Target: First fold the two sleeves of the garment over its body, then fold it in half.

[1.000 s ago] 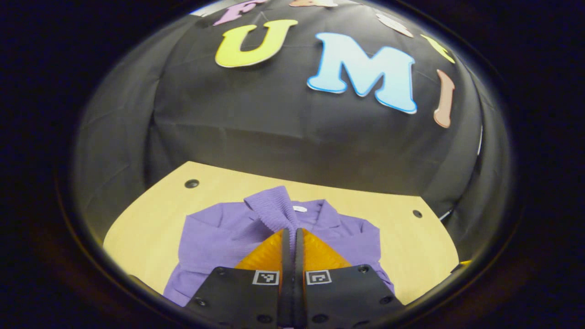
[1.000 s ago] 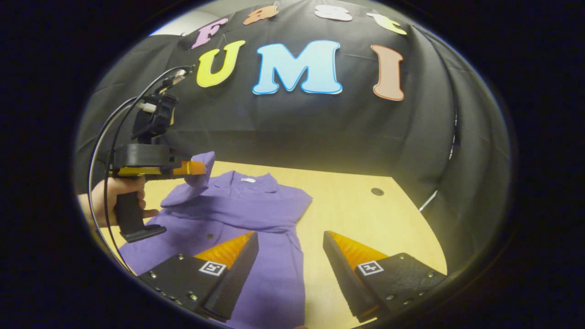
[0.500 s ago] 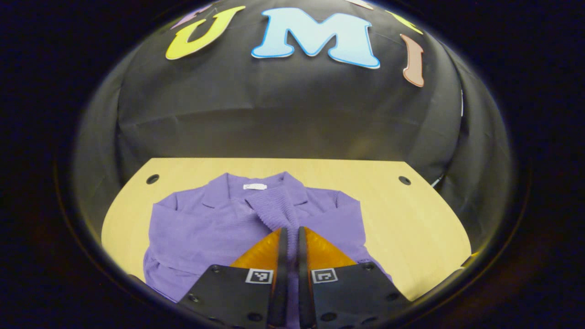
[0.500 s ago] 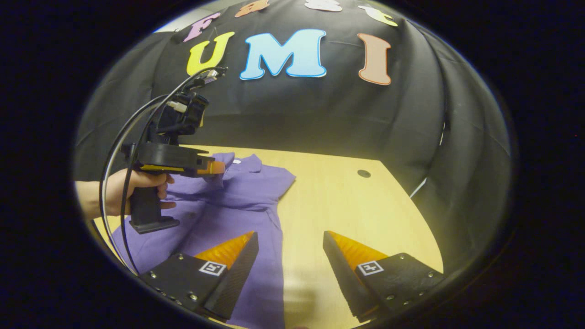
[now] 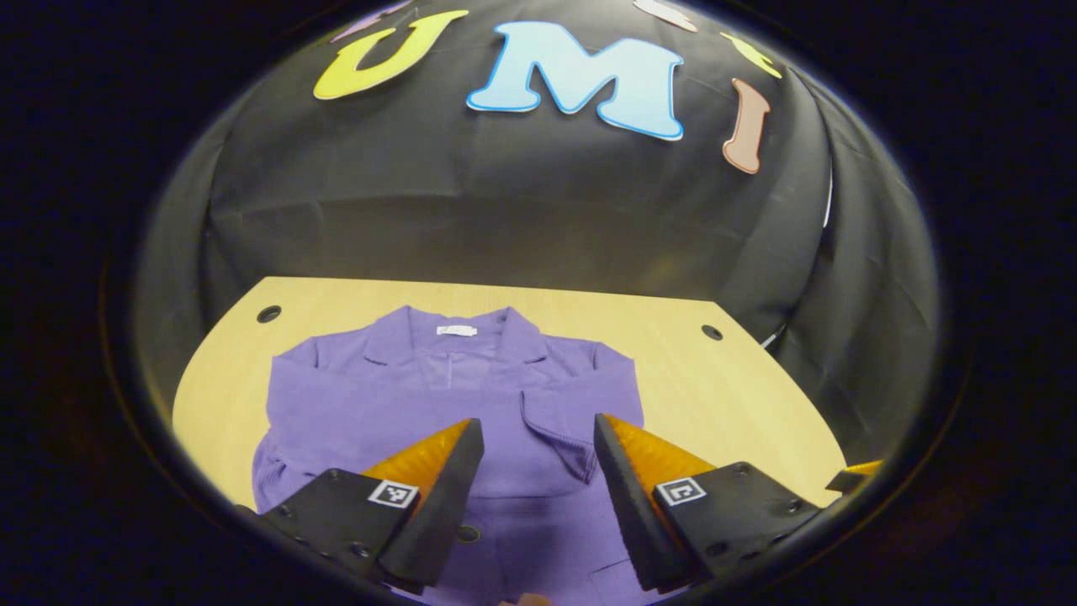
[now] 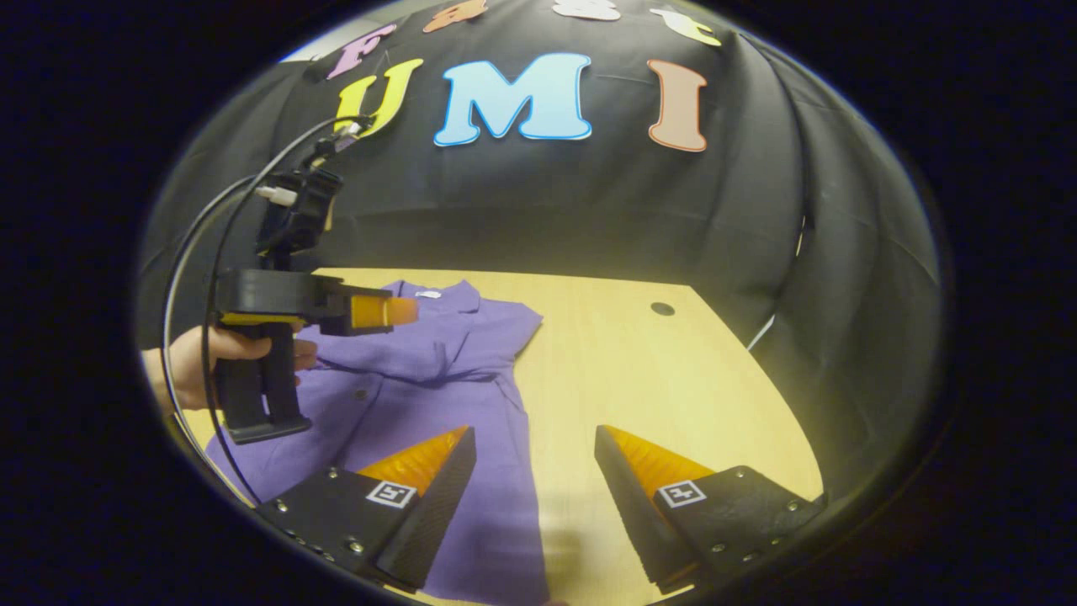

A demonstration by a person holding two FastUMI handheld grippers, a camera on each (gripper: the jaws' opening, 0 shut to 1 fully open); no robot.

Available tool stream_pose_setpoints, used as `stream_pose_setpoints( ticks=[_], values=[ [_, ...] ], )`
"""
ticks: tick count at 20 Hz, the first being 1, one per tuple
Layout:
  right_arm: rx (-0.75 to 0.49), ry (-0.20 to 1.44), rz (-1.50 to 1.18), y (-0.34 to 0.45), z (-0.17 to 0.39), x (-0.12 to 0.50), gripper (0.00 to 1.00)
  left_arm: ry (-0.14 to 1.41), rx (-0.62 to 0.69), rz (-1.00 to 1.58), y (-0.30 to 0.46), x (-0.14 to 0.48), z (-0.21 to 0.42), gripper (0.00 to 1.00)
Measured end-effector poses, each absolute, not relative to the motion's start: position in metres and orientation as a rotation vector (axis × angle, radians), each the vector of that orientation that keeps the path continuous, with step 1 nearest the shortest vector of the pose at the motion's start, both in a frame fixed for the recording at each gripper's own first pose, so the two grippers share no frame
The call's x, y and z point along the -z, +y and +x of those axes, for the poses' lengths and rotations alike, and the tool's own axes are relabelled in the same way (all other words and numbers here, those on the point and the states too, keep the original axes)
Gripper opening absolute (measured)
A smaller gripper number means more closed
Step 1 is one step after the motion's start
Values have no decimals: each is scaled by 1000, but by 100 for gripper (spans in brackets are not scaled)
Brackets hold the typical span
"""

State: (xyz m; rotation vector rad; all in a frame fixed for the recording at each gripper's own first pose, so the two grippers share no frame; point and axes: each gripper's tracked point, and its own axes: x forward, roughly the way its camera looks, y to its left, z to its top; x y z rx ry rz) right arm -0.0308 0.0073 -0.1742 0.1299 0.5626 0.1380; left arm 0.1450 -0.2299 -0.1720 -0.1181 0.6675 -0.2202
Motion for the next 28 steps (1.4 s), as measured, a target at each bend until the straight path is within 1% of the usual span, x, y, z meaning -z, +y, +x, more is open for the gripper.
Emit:
stream_pose_setpoints(
  ticks=[1,2,6,8,9,10,16,18,24,26,27,28],
  values=[
    [-134,574,126,10,-37,179,89,659,219,-114,-221,166,138,93],
    [-125,586,125,11,-43,183,89,653,218,-110,-210,161,130,90],
    [-93,663,147,20,-70,204,89,667,200,-89,-163,151,84,90],
    [-83,699,150,23,-85,213,89,686,190,-58,-140,155,60,96],
    [-81,715,153,27,-92,218,89,697,183,-41,-127,159,47,98],
    [-80,729,156,29,-98,221,89,711,177,-32,-115,164,33,96],
    [-70,812,185,42,-126,244,89,829,133,-18,-48,198,-53,96],
    [-49,840,203,44,-137,252,89,853,109,-8,-27,206,-74,98],
    [-11,900,234,39,-153,275,89,899,60,-18,19,219,-122,96],
    [-7,914,253,39,-159,281,91,906,63,8,34,225,-138,100],
    [-6,920,266,42,-162,283,91,912,66,16,41,228,-146,96],
    [-5,924,276,43,-163,284,91,924,64,21,48,233,-156,96]
  ],
)
